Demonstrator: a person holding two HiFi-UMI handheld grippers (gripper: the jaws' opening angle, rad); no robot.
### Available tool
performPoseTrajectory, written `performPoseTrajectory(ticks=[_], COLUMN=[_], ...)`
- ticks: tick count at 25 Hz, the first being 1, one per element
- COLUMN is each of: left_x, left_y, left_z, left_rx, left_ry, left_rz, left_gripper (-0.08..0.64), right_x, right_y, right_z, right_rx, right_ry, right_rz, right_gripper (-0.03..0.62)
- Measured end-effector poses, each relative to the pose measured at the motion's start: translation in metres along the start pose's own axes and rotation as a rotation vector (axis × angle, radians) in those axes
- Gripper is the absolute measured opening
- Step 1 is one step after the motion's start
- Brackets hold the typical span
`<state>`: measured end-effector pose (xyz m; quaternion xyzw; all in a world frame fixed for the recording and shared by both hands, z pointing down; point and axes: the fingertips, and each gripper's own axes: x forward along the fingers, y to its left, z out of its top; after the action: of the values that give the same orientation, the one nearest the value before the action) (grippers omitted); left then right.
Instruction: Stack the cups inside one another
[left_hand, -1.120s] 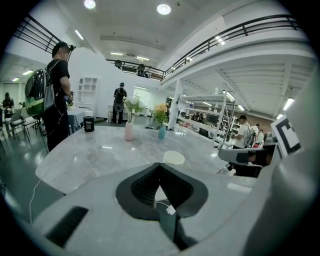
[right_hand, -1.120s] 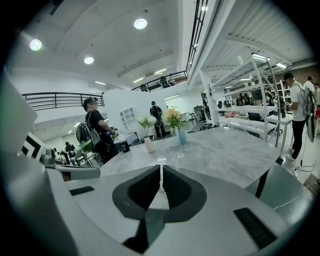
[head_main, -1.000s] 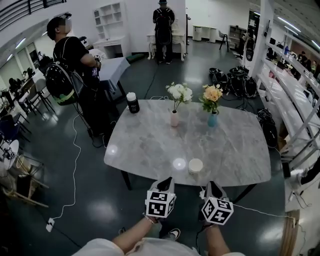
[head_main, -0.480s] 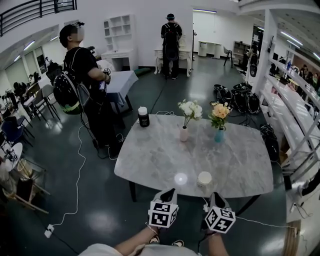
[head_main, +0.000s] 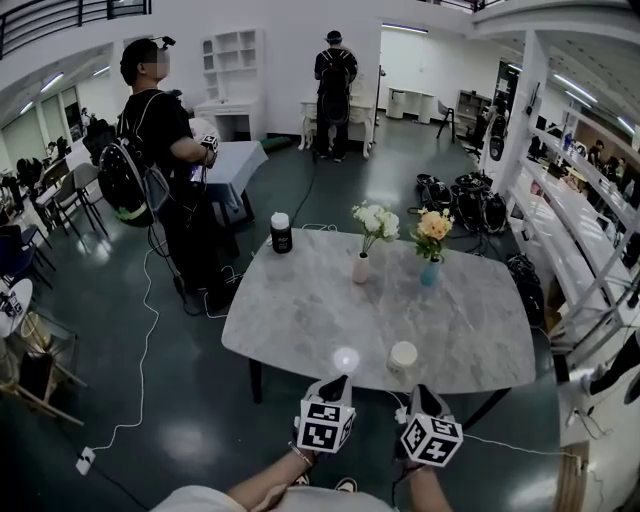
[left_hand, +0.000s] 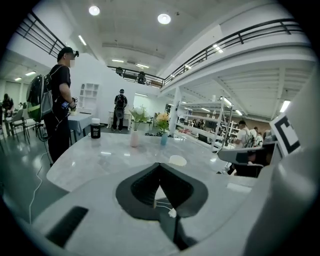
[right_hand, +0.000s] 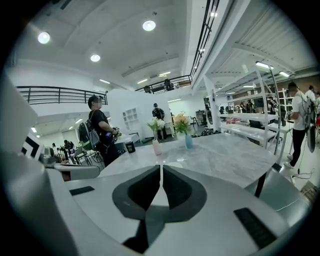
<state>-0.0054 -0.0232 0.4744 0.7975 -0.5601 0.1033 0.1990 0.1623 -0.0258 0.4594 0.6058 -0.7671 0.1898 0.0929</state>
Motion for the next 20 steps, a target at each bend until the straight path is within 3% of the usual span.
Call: performPoseTrajectory(ticks=[20], left_x=[-0.013], left_y=[-0.001], left_z=[-0.012], left_rx=[-0.043], left_ry=[0.015], left_rz=[0.042], left_gripper=[-0.005], right_x=[-0.008], right_y=[-0.001], right_z=[-0.012], right_rx=[-0.017], right_ry=[0.056], right_rz=[0.033], right_gripper=[0.007])
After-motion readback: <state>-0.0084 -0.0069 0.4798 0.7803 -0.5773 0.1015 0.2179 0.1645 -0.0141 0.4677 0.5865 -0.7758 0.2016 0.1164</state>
